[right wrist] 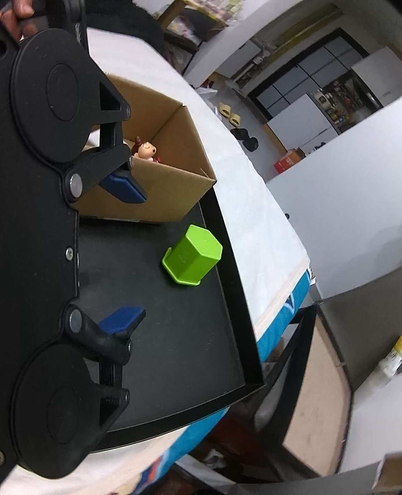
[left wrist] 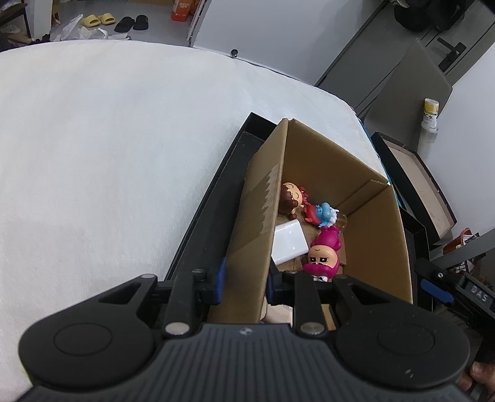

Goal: Organize rigid objects
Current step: 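Move the right tool back over the tray toward the green hexagonal cup, then grasp the green hexagonal cup with the right tool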

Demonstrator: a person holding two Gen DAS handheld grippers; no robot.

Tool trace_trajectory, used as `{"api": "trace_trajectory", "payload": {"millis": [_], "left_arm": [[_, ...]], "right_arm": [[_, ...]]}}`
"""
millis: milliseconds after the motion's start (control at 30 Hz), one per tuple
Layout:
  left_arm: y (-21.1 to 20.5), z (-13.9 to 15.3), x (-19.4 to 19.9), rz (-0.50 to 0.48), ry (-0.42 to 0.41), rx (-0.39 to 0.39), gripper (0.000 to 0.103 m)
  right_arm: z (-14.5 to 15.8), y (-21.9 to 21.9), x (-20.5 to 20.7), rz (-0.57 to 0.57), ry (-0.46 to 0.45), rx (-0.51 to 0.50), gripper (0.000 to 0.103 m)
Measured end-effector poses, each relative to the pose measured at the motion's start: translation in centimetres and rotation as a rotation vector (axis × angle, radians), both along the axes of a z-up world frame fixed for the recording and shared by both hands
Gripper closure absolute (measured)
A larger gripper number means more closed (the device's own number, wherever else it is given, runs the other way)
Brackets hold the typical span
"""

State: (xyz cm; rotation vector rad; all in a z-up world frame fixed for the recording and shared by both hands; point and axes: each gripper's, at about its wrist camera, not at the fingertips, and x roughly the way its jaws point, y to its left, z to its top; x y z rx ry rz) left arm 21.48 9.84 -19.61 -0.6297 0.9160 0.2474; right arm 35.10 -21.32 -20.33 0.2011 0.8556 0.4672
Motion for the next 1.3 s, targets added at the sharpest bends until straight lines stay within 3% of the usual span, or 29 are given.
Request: {"api": "trace_trajectory", "payload": {"millis": [300,467,1300], "left_arm": [[0.1,-0.2,0.3,0.004,0.005,0.002,0.079],[0.1,-0.2,0.3,0.003,0.007,0.002,0.079],[-0.3,-0.8,1.0,0.005,0.035,0.023,0.079]], "right_arm": [[-1.1,2.8,1.1,0.087,-0.108,-0.165,0.033],[-2.2,3.3,2.1,0.097,-0.109,-0.197,0.033],[-4.7,4.2,5.7,0.116,-0.124,-0.160,0.033]]}}
